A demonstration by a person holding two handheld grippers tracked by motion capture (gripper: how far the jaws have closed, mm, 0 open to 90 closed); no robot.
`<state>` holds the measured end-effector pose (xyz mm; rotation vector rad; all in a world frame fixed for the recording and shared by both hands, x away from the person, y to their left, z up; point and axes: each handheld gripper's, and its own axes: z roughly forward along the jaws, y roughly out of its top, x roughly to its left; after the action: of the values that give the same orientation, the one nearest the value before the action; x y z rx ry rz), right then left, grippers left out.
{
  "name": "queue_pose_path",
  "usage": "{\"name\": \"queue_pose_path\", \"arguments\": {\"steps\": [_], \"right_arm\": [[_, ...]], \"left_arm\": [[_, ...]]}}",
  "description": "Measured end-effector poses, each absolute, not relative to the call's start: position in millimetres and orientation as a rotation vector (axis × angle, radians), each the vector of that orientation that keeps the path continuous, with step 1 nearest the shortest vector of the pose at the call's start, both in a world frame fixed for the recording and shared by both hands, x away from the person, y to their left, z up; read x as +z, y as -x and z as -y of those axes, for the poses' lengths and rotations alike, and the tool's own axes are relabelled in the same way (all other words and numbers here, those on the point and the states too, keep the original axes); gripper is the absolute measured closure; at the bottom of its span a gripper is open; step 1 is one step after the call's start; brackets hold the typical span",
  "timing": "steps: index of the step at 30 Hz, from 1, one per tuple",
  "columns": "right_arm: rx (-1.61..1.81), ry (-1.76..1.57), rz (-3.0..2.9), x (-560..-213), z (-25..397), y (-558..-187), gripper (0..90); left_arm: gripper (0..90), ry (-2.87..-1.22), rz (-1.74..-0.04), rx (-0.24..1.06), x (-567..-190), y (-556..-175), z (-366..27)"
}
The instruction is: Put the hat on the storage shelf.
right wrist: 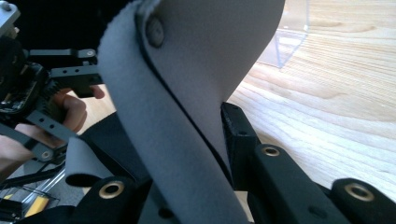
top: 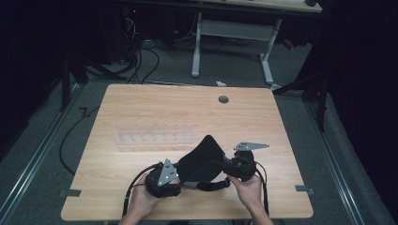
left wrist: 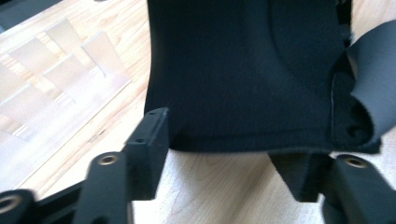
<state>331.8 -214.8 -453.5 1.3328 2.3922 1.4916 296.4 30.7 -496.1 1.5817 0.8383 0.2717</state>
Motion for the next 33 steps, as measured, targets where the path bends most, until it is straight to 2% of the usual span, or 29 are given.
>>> {"name": "queue_pose_path", "arguments": {"steps": [6,14,20,30,33], "right_arm": [[1.541,-1.31,-2.416,-453,203,-332,83.6],[1.548,-1.3,-2.431,-451,198,-333,77.5],[1.537,-1.289,-2.383,-448,198,-331,71.6],[1.62,-1.261,-2.278,-439,211,-328,56.6],[1.635,-1.274,-2.236,-438,220,-327,55.5]], "left_arm": [[49.2,-1.583,-0.824,0.252,-494,-296,-26],[73.6,-1.607,-0.803,0.246,-491,-295,-30],[83.6,-1.628,-0.768,0.212,-484,-291,-30],[86.1,-1.634,-0.779,0.131,-479,-288,-32],[86.2,-1.616,-0.796,0.119,-477,-290,-36]]}}
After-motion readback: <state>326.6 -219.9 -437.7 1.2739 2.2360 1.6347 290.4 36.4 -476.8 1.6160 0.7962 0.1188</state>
